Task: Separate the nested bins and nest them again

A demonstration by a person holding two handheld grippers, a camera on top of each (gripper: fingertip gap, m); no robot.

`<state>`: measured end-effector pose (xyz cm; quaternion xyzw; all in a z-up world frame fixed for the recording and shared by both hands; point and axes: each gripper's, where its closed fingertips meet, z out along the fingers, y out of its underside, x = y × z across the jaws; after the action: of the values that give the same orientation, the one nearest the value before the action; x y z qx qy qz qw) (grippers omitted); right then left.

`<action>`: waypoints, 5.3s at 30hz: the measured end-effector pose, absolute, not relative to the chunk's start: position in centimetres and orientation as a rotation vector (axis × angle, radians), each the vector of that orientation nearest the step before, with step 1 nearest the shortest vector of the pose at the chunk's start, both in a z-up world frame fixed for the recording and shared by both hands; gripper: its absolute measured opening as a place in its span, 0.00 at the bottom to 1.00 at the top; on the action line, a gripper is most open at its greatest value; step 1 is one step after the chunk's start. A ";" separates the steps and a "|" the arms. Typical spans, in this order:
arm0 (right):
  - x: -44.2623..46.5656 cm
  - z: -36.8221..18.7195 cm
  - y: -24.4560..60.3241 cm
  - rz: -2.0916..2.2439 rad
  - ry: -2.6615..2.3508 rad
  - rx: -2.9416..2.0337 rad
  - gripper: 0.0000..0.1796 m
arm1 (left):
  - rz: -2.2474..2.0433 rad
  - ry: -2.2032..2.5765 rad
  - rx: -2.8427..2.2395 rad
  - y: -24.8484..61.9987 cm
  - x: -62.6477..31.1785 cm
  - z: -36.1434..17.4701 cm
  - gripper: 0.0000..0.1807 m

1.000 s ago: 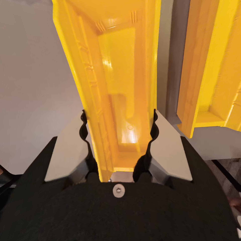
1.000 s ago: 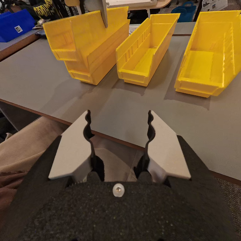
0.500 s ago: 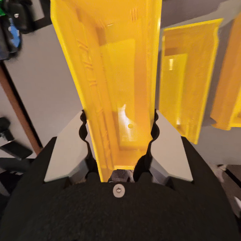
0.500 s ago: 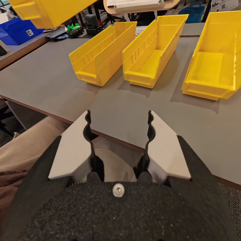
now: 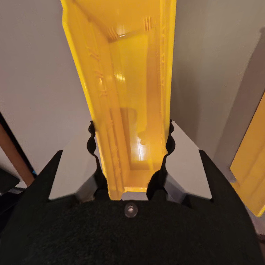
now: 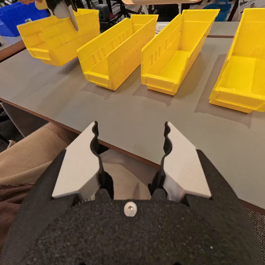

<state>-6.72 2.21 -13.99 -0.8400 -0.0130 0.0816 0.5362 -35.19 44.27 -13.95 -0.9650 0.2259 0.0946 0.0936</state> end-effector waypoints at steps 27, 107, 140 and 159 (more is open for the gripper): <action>-6.3 -16.2 1.3 0.184 -0.011 -2.101 0.55 | -0.286 0.635 -1.793 15.9 -35.9 -10.6 0.38; -7.0 -18.3 1.5 0.208 -0.057 -2.260 0.53 | -0.028 0.556 -2.835 42.5 -34.2 -14.5 0.87; -8.1 -15.8 2.0 0.298 -0.056 -2.144 0.49 | 0.031 0.725 -2.742 38.1 -22.1 -3.9 0.56; -8.1 -14.6 1.6 0.298 -0.073 -2.086 0.48 | 0.167 0.755 -2.842 33.3 -15.6 -8.6 0.57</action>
<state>-8.12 1.60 -14.64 -0.8602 -0.0300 0.1228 0.4940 -15.58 33.33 -8.60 -0.9603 0.2550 0.0565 0.0978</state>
